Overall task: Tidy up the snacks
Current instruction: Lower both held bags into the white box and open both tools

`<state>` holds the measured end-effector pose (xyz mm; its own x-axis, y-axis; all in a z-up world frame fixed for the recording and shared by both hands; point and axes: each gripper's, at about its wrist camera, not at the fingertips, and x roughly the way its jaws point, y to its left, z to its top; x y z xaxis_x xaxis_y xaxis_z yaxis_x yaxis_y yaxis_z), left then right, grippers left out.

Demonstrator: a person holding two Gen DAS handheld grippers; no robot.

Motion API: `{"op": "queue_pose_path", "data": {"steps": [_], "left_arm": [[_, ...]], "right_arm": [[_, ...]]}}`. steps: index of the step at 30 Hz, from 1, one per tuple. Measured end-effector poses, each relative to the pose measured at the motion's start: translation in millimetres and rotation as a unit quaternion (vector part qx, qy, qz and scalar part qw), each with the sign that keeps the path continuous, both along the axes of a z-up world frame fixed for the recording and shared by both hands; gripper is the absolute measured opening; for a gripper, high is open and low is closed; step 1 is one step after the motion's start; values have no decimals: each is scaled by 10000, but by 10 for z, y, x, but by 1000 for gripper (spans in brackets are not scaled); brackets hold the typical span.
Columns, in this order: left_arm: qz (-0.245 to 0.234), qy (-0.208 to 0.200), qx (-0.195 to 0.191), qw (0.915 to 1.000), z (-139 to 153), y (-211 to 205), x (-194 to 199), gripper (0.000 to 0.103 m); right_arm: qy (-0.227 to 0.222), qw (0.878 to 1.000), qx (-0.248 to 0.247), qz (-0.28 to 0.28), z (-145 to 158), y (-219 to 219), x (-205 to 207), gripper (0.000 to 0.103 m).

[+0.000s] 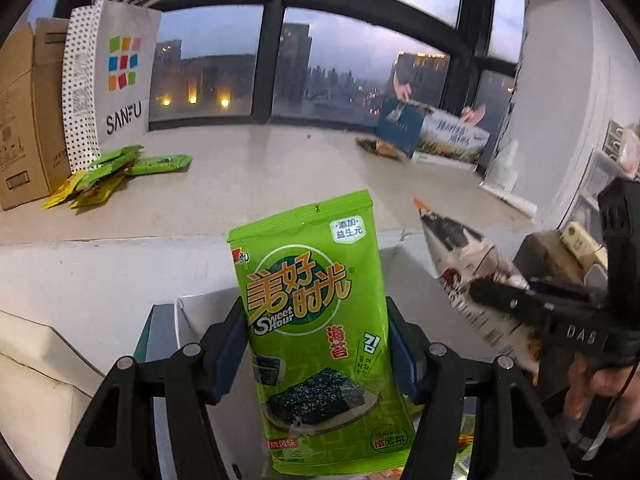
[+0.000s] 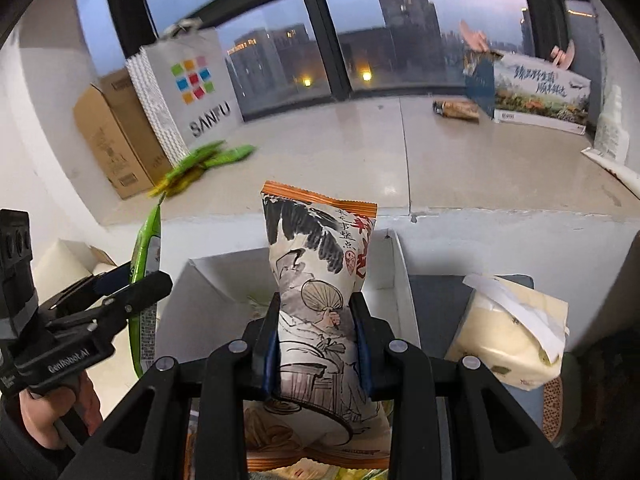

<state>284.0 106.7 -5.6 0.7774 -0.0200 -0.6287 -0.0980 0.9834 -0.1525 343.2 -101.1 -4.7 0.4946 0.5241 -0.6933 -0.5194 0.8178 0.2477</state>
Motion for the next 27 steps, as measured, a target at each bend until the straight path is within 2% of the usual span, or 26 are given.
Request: {"op": "queue_pose_path", "data": {"steps": [2, 4, 5, 6, 7, 8, 9, 12, 16, 18, 20, 23, 27], "left_arm": [[61, -5, -10, 10000, -26, 37, 27, 68], [159, -14, -51, 9999, -53, 84, 45, 73], [182, 4, -49, 9998, -65, 89, 54, 84], [198, 75, -49, 9998, -86, 88, 69, 100], [174, 126, -57, 9998, -99, 79, 41, 103], [122, 229, -26, 9997, -119, 61, 53, 103], [120, 295, 40, 9995, -137, 45, 56, 103], [167, 369, 223, 9989, -153, 1, 24, 103], [149, 412, 152, 9989, -143, -26, -58, 103], [117, 360, 232, 9990, -108, -63, -134, 103], [102, 288, 307, 9991, -52, -104, -228, 103], [9, 163, 221, 9996, 27, -182, -459, 103], [-167, -203, 371, 9990, 202, -341, -897, 103]], "right_arm": [[-48, 9999, -121, -110, -8, 29, 105, 34], [29, 9998, -23, -193, -34, 5, 175, 35], [75, 9997, 35, -215, -37, -1, 206, 35], [169, 9995, 173, -226, -54, -22, 238, 42], [253, 9991, 261, -202, -73, -28, 247, 76], [340, 9987, 342, -173, -91, -29, 262, 95], [400, 9982, 427, -163, -103, -38, 258, 103], [287, 9979, 487, -303, -86, -60, 225, 103], [225, 9965, 721, -369, -13, -159, 150, 103], [139, 9961, 798, -344, 54, -219, 90, 103], [-17, 9957, 881, -299, 140, -285, -6, 103], [-317, 9953, 913, -99, 311, -381, -206, 103], [-928, 9914, 911, 176, 602, -574, -613, 103]]}}
